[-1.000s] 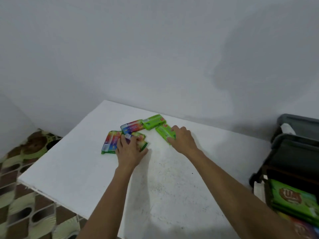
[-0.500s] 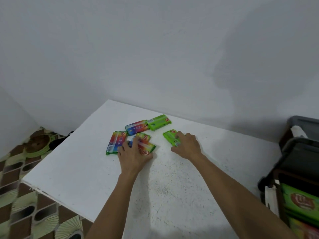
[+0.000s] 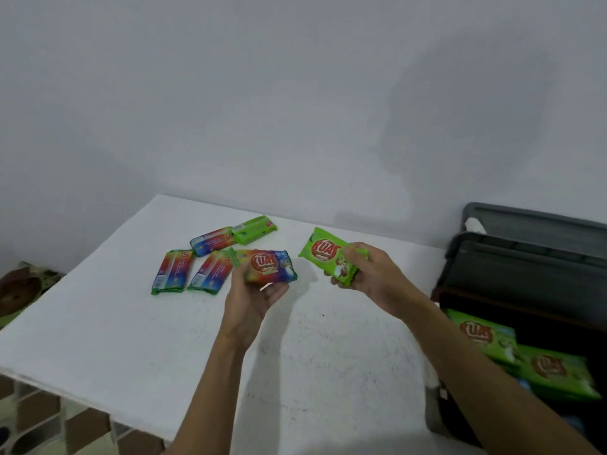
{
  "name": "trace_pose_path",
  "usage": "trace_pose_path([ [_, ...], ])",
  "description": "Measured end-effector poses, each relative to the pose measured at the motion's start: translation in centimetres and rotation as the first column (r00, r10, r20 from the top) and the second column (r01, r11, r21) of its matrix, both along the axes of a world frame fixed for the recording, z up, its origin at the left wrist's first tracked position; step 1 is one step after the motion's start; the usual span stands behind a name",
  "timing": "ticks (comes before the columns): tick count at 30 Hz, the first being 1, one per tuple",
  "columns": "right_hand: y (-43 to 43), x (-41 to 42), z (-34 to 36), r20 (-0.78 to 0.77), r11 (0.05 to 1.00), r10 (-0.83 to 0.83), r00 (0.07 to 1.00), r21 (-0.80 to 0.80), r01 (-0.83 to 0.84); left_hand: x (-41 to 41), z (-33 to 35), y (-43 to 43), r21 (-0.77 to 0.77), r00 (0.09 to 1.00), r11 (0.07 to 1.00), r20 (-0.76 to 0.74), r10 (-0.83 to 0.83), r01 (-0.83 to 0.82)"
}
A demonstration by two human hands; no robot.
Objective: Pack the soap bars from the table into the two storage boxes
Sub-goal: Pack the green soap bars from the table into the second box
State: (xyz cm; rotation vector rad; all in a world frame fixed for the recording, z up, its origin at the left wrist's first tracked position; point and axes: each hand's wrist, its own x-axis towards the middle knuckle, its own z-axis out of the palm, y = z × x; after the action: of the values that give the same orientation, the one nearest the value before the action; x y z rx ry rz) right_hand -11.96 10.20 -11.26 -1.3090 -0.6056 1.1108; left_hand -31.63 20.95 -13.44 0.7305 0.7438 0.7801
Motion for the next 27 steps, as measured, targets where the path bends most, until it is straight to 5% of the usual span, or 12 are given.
trace_pose_path([
  [6,-7.0,2.2,2.6,0.179,0.991,-0.130,0.975,0.050,0.123,3.3,1.3,-4.5,0.196,0.995,0.977,-0.055,-0.078,0.087],
  [12,-14.3,5.6,4.0,0.407,0.945,-0.328,0.853,0.147,0.293,6.9,2.1,-9.1,0.413,0.984,0.893,-0.100,-0.150,0.178],
  [22,-24.7,8.7,3.4,0.592,0.853,-0.506,0.627,0.233,0.467,12.5,1.6,-17.3,0.491,0.973,0.841,-0.151,-0.173,0.226],
  [27,-28.2,9.9,2.2,0.552,0.797,-0.563,0.615,0.167,0.580,14.4,1.1,-19.7,0.504,0.959,0.821,-0.219,-0.179,0.268],
])
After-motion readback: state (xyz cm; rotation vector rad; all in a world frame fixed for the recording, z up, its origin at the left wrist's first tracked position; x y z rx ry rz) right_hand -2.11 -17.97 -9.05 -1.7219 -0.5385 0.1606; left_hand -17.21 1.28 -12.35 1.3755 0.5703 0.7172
